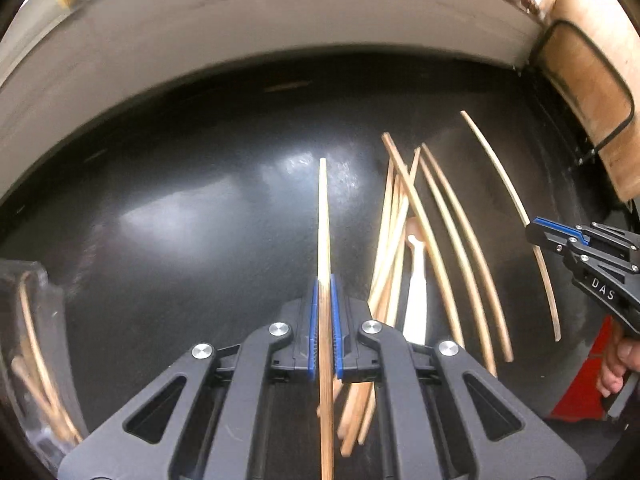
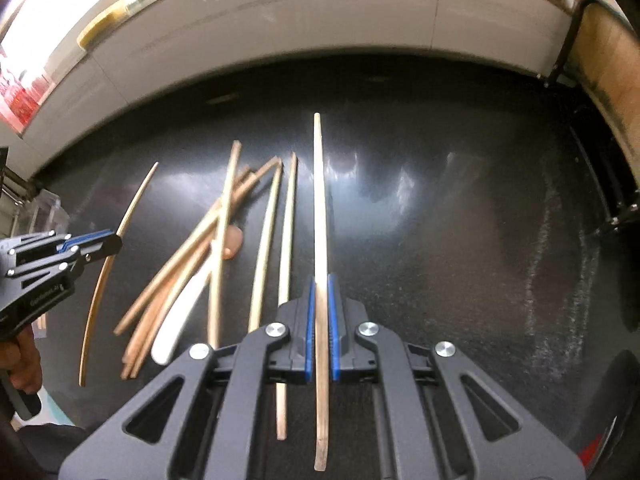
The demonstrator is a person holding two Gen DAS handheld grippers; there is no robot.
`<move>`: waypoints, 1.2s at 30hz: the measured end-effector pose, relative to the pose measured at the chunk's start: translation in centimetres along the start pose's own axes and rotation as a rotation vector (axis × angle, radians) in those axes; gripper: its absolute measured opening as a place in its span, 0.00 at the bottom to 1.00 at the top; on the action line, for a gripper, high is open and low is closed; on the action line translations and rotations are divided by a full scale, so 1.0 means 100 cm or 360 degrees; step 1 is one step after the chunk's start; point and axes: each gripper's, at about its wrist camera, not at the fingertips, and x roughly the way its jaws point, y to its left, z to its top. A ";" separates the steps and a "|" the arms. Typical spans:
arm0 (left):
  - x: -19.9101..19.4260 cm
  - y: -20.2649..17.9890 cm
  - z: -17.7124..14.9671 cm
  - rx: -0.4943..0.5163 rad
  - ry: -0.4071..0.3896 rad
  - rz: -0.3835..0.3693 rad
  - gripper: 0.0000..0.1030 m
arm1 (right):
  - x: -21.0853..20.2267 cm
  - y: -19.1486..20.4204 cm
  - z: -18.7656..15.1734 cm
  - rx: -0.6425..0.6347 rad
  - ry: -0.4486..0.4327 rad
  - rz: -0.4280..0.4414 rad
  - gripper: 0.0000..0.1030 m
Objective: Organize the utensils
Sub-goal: 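Grasp a chopstick with the right tool while the left tool grasps another chopstick, then carry both chopsticks into the clear tray and open both tools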
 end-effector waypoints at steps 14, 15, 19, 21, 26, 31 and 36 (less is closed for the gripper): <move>-0.106 0.072 -0.043 -0.0358 -0.0120 0.0100 0.06 | -0.070 0.084 0.017 -0.0164 -0.0077 0.0234 0.07; -0.116 0.084 -0.048 -0.0397 -0.0130 0.0111 0.05 | -0.074 0.096 0.019 -0.0179 -0.0080 0.0256 0.07; -0.142 0.132 -0.069 -0.0522 -0.0162 0.0160 0.06 | -0.076 0.164 0.027 -0.0276 -0.0055 0.0412 0.07; -0.157 0.161 -0.084 -0.0595 -0.0178 0.0184 0.06 | -0.073 0.205 0.031 -0.0333 -0.0026 0.0501 0.07; -0.184 0.233 -0.112 -0.0748 -0.0211 0.0246 0.06 | -0.063 0.304 0.029 -0.0393 0.0085 0.0729 0.07; -0.195 0.293 -0.134 -0.0882 -0.0215 0.0282 0.06 | -0.035 0.388 0.025 -0.0366 0.0230 0.0871 0.07; -0.176 0.329 -0.137 -0.0946 -0.0206 0.0240 0.06 | -0.005 0.431 0.023 -0.0367 0.0329 0.0847 0.07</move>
